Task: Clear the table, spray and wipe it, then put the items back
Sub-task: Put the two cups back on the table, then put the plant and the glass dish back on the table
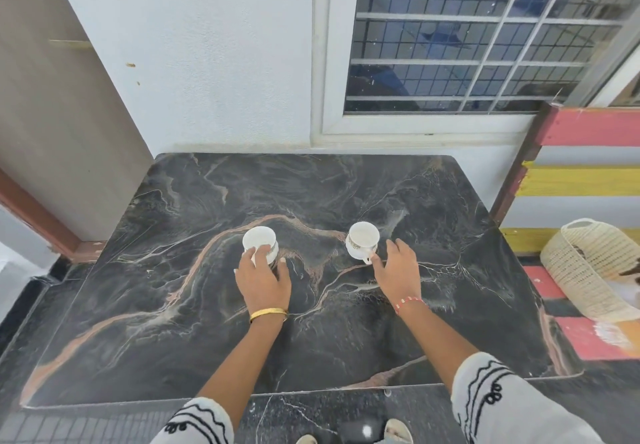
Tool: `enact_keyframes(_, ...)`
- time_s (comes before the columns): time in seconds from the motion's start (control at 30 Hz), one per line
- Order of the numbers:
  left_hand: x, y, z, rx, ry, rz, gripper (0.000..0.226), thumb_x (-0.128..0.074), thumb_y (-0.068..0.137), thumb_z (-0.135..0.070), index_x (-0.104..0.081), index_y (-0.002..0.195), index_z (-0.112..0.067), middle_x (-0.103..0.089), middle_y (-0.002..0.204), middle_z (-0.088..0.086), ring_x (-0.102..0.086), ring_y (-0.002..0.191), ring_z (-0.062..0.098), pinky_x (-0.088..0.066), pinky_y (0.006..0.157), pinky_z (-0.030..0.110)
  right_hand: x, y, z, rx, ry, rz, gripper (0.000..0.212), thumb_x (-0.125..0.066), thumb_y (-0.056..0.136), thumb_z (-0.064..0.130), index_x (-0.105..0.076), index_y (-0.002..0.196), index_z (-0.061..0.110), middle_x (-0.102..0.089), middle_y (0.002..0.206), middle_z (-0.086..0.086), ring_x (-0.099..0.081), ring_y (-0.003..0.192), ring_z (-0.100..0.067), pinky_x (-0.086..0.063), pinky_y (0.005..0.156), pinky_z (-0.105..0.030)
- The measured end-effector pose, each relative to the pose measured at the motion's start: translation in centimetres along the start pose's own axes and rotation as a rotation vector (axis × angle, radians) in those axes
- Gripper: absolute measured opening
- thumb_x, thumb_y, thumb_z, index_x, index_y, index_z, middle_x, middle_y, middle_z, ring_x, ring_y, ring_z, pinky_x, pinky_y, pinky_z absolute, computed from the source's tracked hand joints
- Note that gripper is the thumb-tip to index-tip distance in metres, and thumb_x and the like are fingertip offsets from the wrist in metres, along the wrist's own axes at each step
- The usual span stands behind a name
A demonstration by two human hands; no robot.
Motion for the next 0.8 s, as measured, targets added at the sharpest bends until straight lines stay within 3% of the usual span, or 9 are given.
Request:
enact_keyframes(0.13,-2.8,-2.2,-3.5,-0.219,0.015,0.134,0.060,-0.034,0.085,-0.042,-0.043,0.133,-0.007,-0.039,0.142,0.021,-0.032,0.135,0.037,-0.022,0.113,0.050,1.5,0.3,-2.4,0.044,-0.078,-0.008,0.057,-0.038,0.098,0.037,-0.031,0.144,0.003,-0.026,0.153,-0.016,-0.019,0.143,-0.030,-0.014,0.118,-0.036)
enact_keyframes(0.23,-5.4,-4.3,-6.3,-0.303,0.047,0.236,0.073,-0.018,0.081,-0.048,-0.036,0.138,-0.006,-0.033,0.148,0.018,-0.026,0.139,0.036,-0.013,0.115,0.049,3.4,-0.2,-5.9,0.034,-0.099,-0.016,0.057,-0.038,0.098,0.038,-0.031,0.144,0.004,-0.026,0.153,-0.015,-0.018,0.144,-0.029,-0.012,0.118,-0.036)
enact_keyframes(0.47,-13.1,-11.0,-16.2,-0.493,-0.003,0.399,0.060,-0.028,0.089,-0.041,-0.038,0.137,-0.007,-0.036,0.146,0.016,-0.028,0.139,0.032,-0.013,0.117,0.046,9.3,-0.4,-17.3,-0.005,-0.281,0.034,0.067,-0.030,0.098,0.048,-0.014,0.150,0.009,-0.010,0.159,-0.009,-0.003,0.147,-0.027,0.002,0.118,-0.040)
enact_keyframes(0.6,-17.8,-15.2,-22.2,-0.551,-0.024,0.446,0.048,-0.041,0.094,-0.026,-0.035,0.139,-0.011,-0.032,0.149,0.011,-0.023,0.142,0.026,-0.004,0.118,0.040,13.1,-0.6,-24.3,-0.026,-0.301,0.029,0.067,-0.030,0.097,0.048,-0.015,0.149,0.008,-0.011,0.158,-0.009,-0.003,0.147,-0.028,-0.001,0.120,-0.044)
enact_keyframes(0.8,-26.5,-23.7,-30.8,-0.619,-0.038,0.563,0.047,-0.040,0.095,-0.027,-0.033,0.140,-0.013,-0.031,0.149,0.008,-0.020,0.143,0.023,-0.002,0.118,0.040,18.7,-0.7,-37.2,-0.090,-0.266,0.019,0.061,-0.033,0.098,0.040,-0.016,0.149,0.010,-0.013,0.158,-0.009,-0.006,0.146,-0.030,-0.004,0.118,-0.044)
Point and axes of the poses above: each hand's wrist, its own y-axis towards the middle knuckle, its own x-axis out of the back of the hand, z = x × y, the point moved 4 cm from there along y, towards the middle knuckle
